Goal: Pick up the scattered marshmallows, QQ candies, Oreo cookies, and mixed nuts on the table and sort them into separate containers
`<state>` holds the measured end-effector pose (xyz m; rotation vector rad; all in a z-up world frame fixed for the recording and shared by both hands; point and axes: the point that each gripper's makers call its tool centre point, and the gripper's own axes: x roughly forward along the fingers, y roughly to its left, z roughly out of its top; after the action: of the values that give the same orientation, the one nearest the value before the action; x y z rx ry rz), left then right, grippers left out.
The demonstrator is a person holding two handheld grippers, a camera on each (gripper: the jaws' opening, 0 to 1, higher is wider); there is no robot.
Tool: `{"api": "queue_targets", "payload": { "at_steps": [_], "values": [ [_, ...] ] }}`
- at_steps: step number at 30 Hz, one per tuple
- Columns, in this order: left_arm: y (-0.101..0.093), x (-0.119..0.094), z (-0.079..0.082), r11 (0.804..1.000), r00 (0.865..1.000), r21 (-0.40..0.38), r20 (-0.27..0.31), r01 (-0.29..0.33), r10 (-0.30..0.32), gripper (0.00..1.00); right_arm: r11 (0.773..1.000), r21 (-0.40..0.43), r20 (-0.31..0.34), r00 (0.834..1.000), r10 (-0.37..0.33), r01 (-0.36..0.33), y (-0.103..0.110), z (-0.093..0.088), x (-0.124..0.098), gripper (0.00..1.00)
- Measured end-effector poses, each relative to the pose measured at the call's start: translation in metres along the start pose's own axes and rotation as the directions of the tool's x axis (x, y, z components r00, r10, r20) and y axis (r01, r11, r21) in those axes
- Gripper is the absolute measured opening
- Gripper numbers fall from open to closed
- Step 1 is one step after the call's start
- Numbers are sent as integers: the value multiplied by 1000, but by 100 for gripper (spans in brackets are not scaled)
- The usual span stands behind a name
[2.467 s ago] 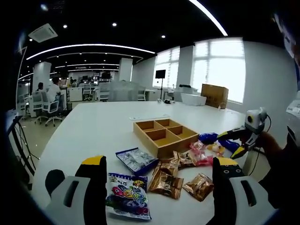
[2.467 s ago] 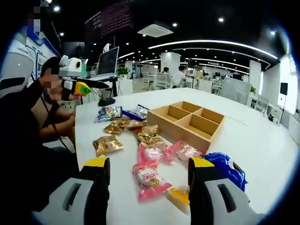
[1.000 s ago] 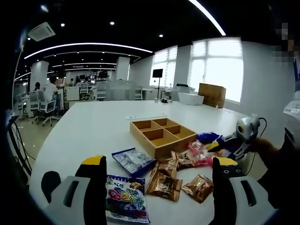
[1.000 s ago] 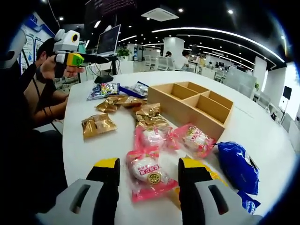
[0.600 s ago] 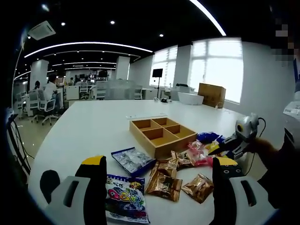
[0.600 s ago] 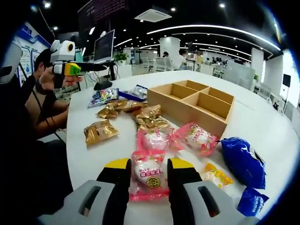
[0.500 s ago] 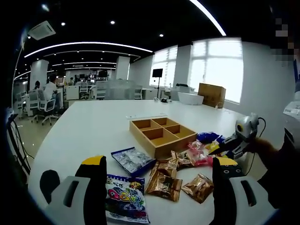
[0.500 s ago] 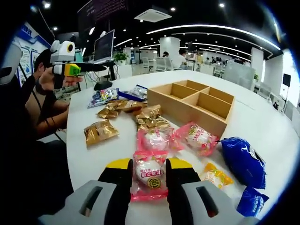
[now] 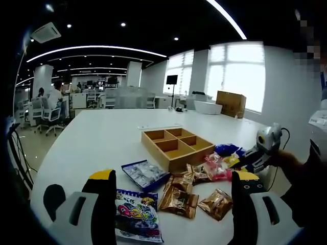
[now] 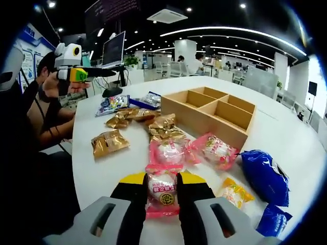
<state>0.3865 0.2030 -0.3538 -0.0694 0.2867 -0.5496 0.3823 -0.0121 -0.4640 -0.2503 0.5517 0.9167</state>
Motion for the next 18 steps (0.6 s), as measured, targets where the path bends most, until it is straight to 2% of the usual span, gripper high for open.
{"api": "queue_targets", "payload": {
  "at_steps": [18],
  "values": [
    [-1, 1, 0, 1000, 1000, 2, -2, 4, -4, 97, 1000, -7, 17, 1000, 14, -14, 3, 1, 0, 14]
  ]
}}
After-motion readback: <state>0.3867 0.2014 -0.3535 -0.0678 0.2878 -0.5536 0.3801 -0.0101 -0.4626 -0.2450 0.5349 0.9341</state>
